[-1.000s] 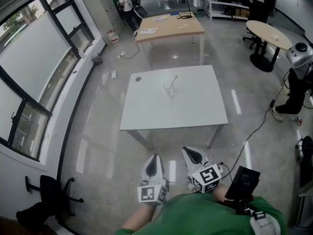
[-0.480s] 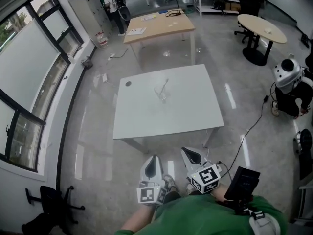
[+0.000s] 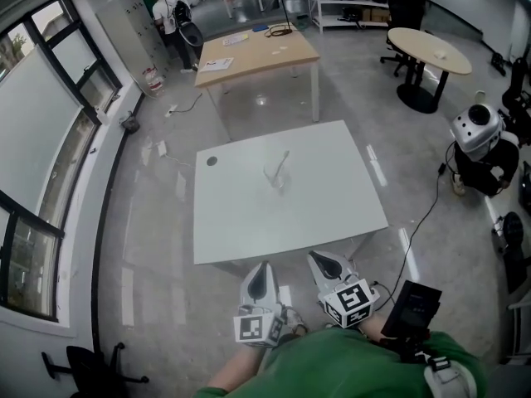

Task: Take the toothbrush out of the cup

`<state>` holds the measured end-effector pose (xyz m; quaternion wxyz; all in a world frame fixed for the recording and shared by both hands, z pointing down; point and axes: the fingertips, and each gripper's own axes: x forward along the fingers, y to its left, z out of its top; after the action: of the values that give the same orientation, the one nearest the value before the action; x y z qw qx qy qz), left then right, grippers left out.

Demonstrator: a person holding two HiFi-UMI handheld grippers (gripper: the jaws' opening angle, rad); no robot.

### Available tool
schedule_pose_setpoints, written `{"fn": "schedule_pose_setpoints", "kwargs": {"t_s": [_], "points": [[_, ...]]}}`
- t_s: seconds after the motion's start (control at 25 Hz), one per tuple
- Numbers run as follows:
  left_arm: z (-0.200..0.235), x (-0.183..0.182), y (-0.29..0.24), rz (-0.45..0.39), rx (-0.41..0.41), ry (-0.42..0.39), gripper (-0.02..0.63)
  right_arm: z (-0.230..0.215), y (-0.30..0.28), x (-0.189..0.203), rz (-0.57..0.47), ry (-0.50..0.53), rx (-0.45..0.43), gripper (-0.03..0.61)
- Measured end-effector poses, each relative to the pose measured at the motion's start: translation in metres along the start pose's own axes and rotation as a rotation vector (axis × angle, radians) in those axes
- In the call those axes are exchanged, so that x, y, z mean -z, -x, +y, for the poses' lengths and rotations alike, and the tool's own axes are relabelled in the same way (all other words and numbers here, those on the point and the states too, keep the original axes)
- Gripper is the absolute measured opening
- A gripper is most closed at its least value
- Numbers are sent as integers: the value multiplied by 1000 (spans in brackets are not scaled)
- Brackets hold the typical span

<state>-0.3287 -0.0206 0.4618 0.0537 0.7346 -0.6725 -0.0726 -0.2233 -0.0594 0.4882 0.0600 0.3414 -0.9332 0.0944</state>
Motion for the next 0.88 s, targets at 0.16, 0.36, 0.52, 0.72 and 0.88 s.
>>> {"fn": "schedule_pose_setpoints", "kwargs": {"t_s": [0.16,0.36,0.52,0.72,0.88], "points": [[31,-11,-21,-11,34,4,5,7,-37,-13,-20,11,28,0],[60,-13,-38,-5,53,21,5,11,-64,-18,-26,14,72,0],[70,-5,-50,-1,92,31,5,8,-77,-13,-4,11,101,0],[73,1,-68,10,120,30,5,-1,-87,-16,-2,10,125,0],[72,3,-88,11,132,24,5,-17,-98,-17,-2,-1,129,0]]}}
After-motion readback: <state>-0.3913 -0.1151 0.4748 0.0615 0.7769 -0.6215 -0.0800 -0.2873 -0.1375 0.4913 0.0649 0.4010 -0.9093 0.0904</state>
